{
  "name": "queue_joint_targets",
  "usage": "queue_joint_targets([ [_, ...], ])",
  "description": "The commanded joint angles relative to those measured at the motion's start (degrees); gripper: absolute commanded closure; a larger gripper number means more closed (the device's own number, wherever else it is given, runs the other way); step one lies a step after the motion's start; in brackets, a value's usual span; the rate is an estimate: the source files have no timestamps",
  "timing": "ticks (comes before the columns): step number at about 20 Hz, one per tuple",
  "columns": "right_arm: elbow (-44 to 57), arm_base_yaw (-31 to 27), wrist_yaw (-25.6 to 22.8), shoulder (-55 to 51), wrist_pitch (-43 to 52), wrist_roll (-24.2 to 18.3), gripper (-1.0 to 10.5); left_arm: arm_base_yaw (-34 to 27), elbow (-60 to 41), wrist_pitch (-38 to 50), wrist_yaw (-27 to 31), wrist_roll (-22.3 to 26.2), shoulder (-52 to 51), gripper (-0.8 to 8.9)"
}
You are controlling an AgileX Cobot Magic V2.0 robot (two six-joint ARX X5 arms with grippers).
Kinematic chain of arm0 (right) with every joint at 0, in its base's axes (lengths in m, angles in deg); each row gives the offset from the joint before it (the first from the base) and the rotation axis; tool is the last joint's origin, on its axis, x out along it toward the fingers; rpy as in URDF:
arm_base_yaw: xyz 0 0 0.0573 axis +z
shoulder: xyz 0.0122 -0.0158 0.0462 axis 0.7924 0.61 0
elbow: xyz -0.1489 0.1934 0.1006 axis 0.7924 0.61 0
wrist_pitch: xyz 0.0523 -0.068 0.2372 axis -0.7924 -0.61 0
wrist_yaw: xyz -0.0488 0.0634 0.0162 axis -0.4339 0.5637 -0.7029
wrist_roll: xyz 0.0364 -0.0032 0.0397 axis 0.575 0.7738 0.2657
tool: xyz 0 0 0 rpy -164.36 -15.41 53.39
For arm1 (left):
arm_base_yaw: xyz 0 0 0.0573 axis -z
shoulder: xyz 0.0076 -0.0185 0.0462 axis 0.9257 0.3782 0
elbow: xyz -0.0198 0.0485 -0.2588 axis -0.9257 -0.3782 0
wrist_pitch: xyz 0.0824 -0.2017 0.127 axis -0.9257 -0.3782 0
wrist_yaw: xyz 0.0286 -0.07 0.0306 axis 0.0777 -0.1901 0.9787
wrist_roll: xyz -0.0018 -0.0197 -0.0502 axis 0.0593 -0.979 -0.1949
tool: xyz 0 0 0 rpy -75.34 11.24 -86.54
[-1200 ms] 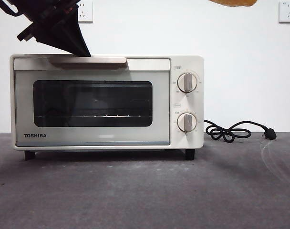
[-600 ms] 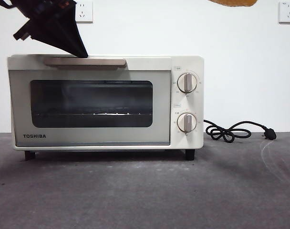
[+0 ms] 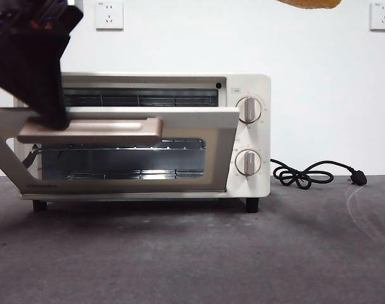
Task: Take the corn from the table,put the corn in the oven
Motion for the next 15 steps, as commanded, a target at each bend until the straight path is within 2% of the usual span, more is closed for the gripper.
queue_joint_targets([
  [1,-0.17,0.13,-0.02,-0.15,0.44,0.42,9.6,0.94,-0.24,-0.98,0.35,2.08,0.09,8.18],
  [6,-0.17,0.13,0.66,-0.11,1.33,0.42,9.6,5.29,-0.24,-5.44,-0.13,2.62,-1.20,8.18],
  [12,-0.17,0.87,8.98,1.07,8.63,0.20,9.6,10.05,-0.24,-4.48,-2.95,2.16,-11.28,8.19],
  [15,-0.17,2.71,9.97,2.80,12.48,0.15,9.6,10.12,-0.24,-4.15,-2.47,0.85,-17.14,8.19],
])
